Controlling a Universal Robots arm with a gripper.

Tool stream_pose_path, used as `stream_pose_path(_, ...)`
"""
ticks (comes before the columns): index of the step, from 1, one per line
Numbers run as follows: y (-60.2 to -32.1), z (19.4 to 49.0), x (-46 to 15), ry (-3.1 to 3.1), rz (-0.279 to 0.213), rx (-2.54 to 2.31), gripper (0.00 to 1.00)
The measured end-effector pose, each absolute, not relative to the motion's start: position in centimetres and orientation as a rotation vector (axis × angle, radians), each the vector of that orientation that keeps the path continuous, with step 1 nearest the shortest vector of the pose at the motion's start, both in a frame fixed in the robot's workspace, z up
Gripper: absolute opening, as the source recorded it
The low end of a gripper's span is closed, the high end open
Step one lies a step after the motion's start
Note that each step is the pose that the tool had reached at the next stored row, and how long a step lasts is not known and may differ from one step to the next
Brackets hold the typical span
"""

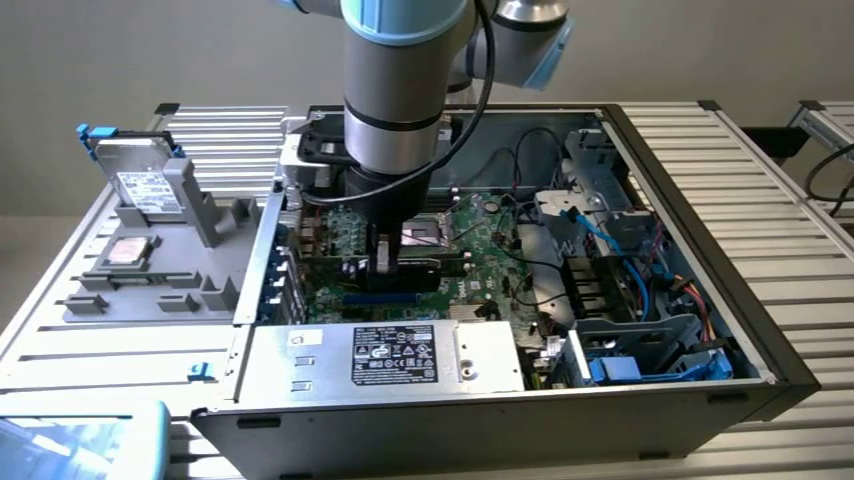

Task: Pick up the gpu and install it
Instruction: 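Insert the gpu into the slot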

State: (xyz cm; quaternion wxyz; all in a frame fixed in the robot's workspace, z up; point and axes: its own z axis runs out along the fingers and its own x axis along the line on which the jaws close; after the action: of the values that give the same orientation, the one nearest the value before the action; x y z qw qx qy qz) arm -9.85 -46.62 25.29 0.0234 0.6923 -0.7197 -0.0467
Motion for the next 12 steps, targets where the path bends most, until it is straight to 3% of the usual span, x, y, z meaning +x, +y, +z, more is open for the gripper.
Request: stream_pose_path(12,-46.74,25.29,-9.63,-2.227,-0.146,2.142,0.28)
